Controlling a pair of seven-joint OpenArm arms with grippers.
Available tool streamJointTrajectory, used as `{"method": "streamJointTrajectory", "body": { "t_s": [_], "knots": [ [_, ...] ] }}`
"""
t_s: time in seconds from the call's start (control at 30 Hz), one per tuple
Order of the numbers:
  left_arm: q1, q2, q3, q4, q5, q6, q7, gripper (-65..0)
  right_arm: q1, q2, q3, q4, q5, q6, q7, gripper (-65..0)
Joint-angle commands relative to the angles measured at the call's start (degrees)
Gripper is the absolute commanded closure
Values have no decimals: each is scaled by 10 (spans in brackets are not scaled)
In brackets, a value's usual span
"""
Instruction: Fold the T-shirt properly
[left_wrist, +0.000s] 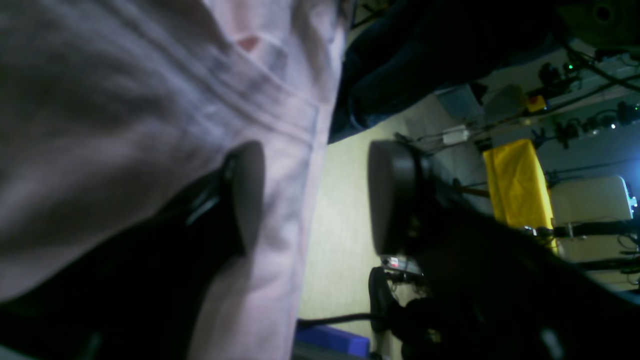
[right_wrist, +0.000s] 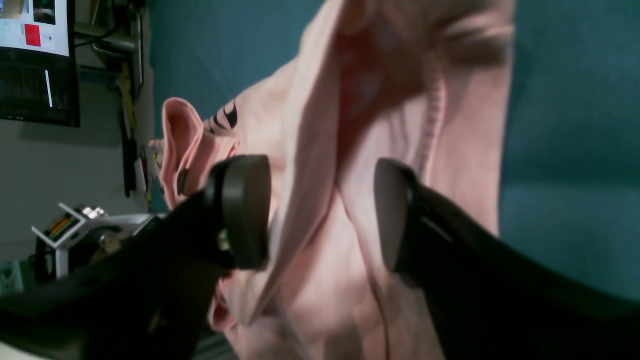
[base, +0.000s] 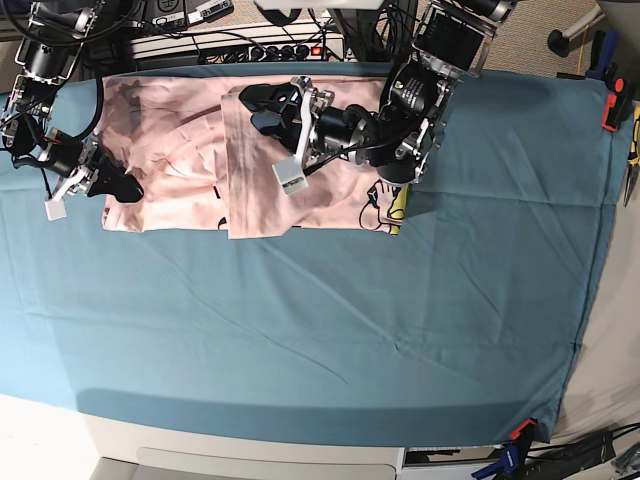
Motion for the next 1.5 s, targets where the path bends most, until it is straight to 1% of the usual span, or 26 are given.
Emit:
{"method": "streamJointTrajectory", "body": {
  "t_s": [0.0,0.13,0.23,0.4,0.53,0.63,0.93,1.23,1.37,1.47],
  "knots": [
    [-7,6,0,9,-15,-3,-8,-339,5,24,3,7,5,-3,-4,-337],
    [-7,6,0,9,-15,-3,-9,-339,5,62,3,7,9,-3,-4,-337],
    [-7,6,0,9,-15,-3,-11,-339,5,77,5,7,9,-3,-4,-337],
    [-7,6,0,9,-15,-3,-11,-339,5,73,13,7,9,-1,-4,-337],
    [-7,7,0,9,-15,-3,-11,-339,3,64,13,7,9,1,-4,-337],
    [-6,6,0,9,-15,-3,-11,-339,-7,56,13,7,-15,1,-4,-337],
    [-6,6,0,9,-15,-3,-11,-339,-47,56,14,7,-20,1,-4,-337],
    [-6,6,0,9,-15,-3,-11,-339,-52,56,18,7,-123,1,-4,-337],
    [-6,6,0,9,-15,-3,-11,-339,-52,56,38,7,-132,1,-4,-337],
    [-6,6,0,9,-15,-3,-11,-339,-52,56,76,7,-132,1,-4,-337]
  ]
}}
